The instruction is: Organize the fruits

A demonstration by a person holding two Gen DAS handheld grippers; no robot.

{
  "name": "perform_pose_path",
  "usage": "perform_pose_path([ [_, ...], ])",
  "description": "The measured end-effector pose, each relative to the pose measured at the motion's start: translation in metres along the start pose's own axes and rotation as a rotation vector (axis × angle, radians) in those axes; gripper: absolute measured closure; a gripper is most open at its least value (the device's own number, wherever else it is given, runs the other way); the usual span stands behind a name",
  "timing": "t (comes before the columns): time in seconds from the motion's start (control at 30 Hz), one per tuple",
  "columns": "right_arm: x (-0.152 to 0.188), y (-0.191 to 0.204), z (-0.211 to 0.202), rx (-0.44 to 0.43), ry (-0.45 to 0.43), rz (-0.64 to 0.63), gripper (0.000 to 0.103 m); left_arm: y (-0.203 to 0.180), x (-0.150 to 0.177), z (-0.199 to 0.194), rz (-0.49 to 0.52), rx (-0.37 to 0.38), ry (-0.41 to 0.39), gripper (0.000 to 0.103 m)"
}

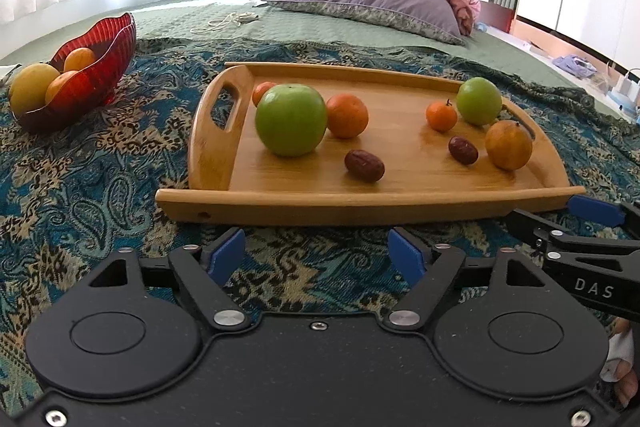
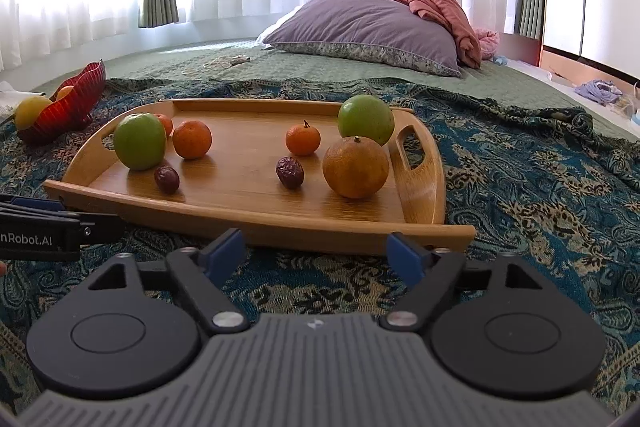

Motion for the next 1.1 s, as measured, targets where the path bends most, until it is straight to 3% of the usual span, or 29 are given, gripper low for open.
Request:
perform_pose_path([
  [0.13, 0.002, 0.003, -0.001, 0.004, -0.004, -0.020, 0.009, 0.000, 0.003, 0.001, 0.005, -0.010, -0.005, 0.016],
  [0.27, 0.004, 0.005, -0.001, -0.006, -0.004, -0.035, 0.000, 0.001, 0.006, 0.002, 0.002, -0.013, -0.003, 0.016],
  [0.5, 0.005, 0.007, 0.003, -0.017, 0.010, -0.047, 0.000, 0.001, 0.011, 0.008, 0.004, -0.024, 0.005, 0.015],
  [0.6, 0.006, 0.006, 0.005, -0.020, 0.024, -0.040, 0.000, -0.001, 0.013, 0.009, 0.022, -0.030, 0.000, 0.007],
  [0.8, 0.009, 0.007, 0.013, -0.031, 0.064, -0.048, 0.000, -0.006, 0.016, 0.013, 0.050, -0.054, -0.002, 0.001],
  [1.1, 0.014, 0.008, 0.018, -0.035, 0.087, -0.047, 0.000, -0.006, 0.019, 0.015, 0.050, -0.064, -0.002, 0.000],
])
Point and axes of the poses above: each gripper's, at about its wrist camera, not at the fingertips, and z roughly the way its jaws point, y to its left, x to its underside, the point moved 2 cm from there along z, roughly the way its jaws point, and after that the axes turned 4 degrees about -x, right-handed, at the moved point
